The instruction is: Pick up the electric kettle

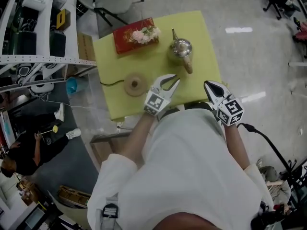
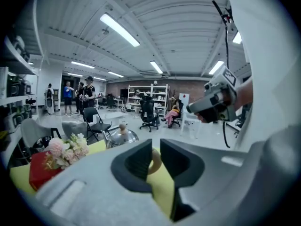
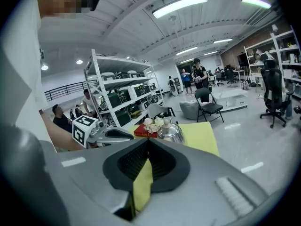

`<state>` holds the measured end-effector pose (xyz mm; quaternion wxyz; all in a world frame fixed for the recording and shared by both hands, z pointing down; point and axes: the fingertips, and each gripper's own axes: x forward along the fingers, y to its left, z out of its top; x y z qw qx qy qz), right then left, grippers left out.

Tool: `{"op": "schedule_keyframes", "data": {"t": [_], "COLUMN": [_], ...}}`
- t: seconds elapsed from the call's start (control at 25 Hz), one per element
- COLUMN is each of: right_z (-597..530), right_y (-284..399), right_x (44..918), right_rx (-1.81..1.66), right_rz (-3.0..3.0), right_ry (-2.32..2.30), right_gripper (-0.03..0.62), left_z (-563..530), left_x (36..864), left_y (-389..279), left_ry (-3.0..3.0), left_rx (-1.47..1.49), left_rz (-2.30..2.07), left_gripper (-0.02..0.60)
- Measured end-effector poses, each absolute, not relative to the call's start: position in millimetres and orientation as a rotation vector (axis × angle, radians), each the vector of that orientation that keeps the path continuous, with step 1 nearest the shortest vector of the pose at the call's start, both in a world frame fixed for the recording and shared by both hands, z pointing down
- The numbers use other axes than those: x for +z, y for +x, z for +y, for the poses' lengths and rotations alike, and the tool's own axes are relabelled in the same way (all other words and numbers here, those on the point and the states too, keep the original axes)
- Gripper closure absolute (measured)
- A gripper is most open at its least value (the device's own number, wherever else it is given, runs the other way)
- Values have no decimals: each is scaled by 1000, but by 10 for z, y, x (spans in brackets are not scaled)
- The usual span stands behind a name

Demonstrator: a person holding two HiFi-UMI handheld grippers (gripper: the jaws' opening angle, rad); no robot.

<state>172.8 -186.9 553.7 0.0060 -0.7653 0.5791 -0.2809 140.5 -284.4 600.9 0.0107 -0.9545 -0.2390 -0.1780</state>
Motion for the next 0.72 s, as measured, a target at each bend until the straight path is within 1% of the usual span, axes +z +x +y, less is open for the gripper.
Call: {"op": "schedule_keyframes", "data": {"t": [0.2, 0.36, 0.72], "right_z": [-1878, -1952, -2007], "right_y": [1627, 1405, 871], "right_x": [5495, 5531, 5684], "right_rx": [-867, -876, -910], "right_rz": [1803, 1806, 1855], "right_ry": [-2411, -2415, -2364], "right_gripper": [589, 589, 589], "left_z": [-2956, -2986, -2893], "left_x": [5794, 5701, 5871], "left_y": [1228, 1026, 569], "left_ry": [-3008, -3080, -3096], "left_rx": [-511, -499, -651], "left_rz": [-689, -686, -714], "left_gripper": [578, 578, 580]}}
